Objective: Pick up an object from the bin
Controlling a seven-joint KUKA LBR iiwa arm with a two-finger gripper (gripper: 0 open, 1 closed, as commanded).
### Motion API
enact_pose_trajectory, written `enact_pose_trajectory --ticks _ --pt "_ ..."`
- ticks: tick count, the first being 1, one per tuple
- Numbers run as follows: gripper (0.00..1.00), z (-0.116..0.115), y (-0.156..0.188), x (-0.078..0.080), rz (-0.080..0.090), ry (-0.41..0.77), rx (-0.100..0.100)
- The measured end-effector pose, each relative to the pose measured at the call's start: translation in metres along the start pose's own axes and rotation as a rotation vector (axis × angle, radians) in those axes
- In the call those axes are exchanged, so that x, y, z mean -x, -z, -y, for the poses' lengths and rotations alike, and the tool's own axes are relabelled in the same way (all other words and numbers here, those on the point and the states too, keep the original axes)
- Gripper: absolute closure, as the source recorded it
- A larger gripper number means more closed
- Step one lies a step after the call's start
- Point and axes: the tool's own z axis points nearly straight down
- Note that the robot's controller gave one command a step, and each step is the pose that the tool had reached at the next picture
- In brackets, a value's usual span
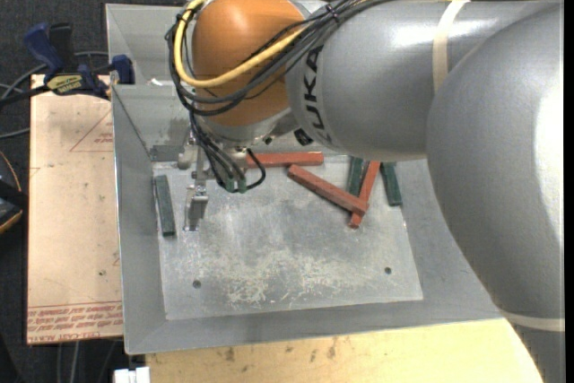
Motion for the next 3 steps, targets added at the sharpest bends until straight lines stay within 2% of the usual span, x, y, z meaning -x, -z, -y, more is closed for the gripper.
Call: enact_pose_trajectory --ticks 1,2,3 --pt "0.0 -0.004 -0.051 0.021 0.003 0.178 0.0" --pt "0.0 -0.005 -0.066 0.059 0.005 0.405 0.0" --pt "0.0 -0.006 -0.069 0.062 0.004 0.56 0.001"
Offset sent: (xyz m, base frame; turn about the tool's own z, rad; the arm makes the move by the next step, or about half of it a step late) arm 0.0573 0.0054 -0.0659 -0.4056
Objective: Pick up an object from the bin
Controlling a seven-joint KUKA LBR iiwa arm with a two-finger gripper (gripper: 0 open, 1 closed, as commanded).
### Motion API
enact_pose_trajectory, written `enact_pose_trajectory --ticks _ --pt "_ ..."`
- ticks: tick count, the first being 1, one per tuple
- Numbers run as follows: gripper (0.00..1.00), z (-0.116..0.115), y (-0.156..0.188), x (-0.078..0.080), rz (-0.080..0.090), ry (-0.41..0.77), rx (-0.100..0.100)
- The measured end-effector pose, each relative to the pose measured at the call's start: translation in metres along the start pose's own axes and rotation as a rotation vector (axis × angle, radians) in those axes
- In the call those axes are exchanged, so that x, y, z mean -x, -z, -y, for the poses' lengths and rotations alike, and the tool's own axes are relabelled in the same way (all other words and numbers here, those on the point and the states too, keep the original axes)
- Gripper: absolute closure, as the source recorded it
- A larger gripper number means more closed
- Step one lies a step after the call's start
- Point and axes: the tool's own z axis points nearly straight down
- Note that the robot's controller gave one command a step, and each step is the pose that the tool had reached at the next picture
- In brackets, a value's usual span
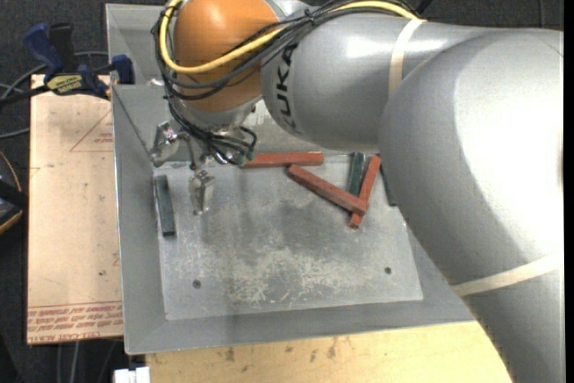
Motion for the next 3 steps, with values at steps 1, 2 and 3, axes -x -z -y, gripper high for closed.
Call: enact_pose_trajectory --ticks 1,2,3 --pt "0.0 0.0065 -0.05 0.0083 0.013 0.281 -0.008" --pt "1.0 0.0026 -0.0544 0.0063 0.007 0.284 -0.001" --pt "1.0 0.0026 -0.0544 0.0062 0.006 0.284 -0.001"
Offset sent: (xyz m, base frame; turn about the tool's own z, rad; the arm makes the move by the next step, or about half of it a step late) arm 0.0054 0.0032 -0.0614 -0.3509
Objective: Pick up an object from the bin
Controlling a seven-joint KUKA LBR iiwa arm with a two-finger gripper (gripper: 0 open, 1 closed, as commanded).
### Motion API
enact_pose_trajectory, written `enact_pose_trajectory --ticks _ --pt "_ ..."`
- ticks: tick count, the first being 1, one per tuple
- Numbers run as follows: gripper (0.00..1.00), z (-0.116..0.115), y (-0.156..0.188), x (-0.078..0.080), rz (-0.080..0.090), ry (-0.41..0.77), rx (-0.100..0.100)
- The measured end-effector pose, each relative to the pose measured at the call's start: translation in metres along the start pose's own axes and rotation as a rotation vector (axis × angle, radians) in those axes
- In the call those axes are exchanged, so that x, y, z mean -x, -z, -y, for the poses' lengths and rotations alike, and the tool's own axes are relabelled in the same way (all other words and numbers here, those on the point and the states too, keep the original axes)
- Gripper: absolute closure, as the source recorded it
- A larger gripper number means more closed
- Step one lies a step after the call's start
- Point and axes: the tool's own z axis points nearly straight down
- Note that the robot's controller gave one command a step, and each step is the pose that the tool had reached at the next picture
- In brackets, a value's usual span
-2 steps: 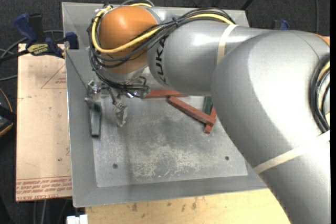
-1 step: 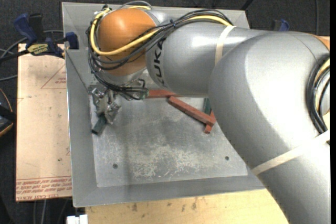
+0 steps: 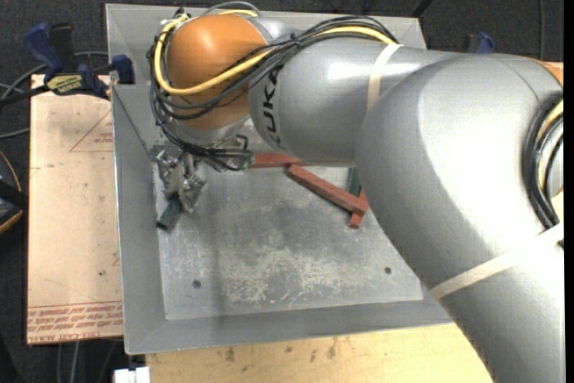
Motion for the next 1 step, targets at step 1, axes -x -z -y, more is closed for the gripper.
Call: enact_pose_trajectory --ticks 1 --pt "1.0 -0.0004 0.0021 -0.0013 -0.005 0.001 0.001"
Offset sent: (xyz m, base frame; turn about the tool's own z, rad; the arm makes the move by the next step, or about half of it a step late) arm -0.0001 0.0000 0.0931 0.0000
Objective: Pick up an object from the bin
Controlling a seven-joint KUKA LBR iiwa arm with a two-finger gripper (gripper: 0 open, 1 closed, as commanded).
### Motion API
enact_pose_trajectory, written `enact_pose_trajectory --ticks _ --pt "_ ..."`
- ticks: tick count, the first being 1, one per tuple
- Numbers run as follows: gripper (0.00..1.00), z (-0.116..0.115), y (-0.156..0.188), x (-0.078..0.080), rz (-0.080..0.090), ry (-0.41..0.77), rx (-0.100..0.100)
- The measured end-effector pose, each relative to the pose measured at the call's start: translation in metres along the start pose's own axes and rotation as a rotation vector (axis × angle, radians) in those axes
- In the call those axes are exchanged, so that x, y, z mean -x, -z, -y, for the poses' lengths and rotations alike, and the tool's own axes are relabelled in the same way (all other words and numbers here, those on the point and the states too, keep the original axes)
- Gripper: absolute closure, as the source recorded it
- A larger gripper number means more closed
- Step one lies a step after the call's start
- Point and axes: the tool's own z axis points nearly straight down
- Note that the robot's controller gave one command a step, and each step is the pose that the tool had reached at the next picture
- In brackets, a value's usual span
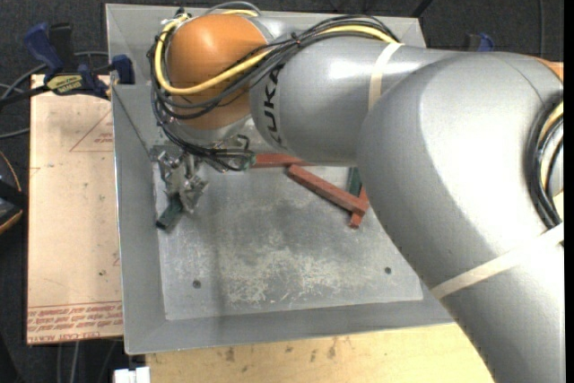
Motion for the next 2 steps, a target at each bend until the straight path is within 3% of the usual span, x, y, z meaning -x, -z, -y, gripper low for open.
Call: enact_pose_trajectory --ticks 2 --pt "1.0 -0.002 0.035 -0.001 -0.008 0.0 0.006"
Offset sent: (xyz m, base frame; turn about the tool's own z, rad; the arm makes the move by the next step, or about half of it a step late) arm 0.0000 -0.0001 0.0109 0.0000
